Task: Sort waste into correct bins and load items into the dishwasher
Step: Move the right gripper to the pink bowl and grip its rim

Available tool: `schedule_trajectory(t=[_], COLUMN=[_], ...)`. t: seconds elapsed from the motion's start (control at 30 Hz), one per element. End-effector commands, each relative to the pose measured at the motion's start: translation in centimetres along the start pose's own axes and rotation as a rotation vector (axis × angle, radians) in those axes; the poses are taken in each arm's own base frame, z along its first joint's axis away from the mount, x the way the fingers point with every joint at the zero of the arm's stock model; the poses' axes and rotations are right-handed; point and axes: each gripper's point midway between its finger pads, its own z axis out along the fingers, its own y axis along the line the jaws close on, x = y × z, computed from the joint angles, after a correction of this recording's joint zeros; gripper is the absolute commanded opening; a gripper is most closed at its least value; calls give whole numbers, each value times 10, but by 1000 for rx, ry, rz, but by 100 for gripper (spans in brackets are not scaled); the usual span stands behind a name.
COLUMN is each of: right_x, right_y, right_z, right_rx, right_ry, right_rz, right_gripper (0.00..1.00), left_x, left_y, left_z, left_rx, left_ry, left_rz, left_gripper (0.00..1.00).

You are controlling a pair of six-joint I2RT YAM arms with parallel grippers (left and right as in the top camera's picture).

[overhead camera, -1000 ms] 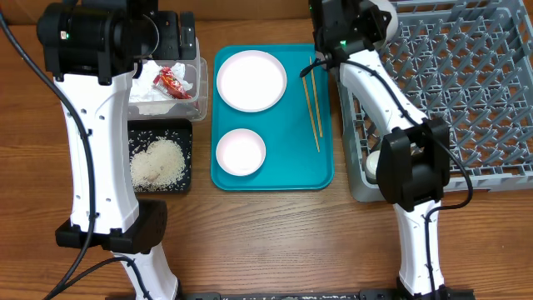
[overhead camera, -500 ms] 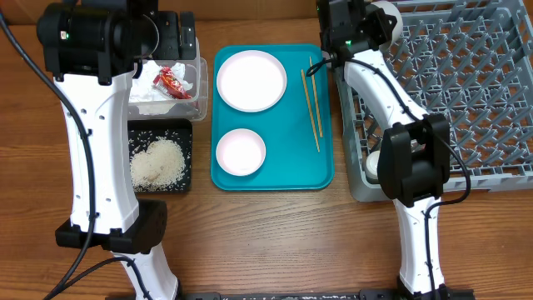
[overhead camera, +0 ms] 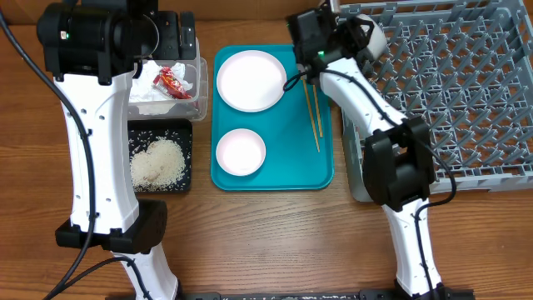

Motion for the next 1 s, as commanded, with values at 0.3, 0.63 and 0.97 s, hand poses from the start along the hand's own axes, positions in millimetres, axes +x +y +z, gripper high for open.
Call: schedule_trajectory(t=[0.3, 0.63, 0.97], right_x=[-28, 22, 105], right_y=[-30, 64, 144], right_z=[-58, -263, -249], right_rx=[-139, -1642, -1516], right_ry=[-101, 165, 612], right_rz=[217, 187, 305], right_gripper=[96, 100, 70], left_x=[0, 0, 0], left_y=[1, 1, 1], left_z=[-6, -6, -6], left_rx=[-6, -5, -6], left_ry=[-10, -10, -10], left_rz=[2, 2, 2], left_gripper=[100, 100, 100])
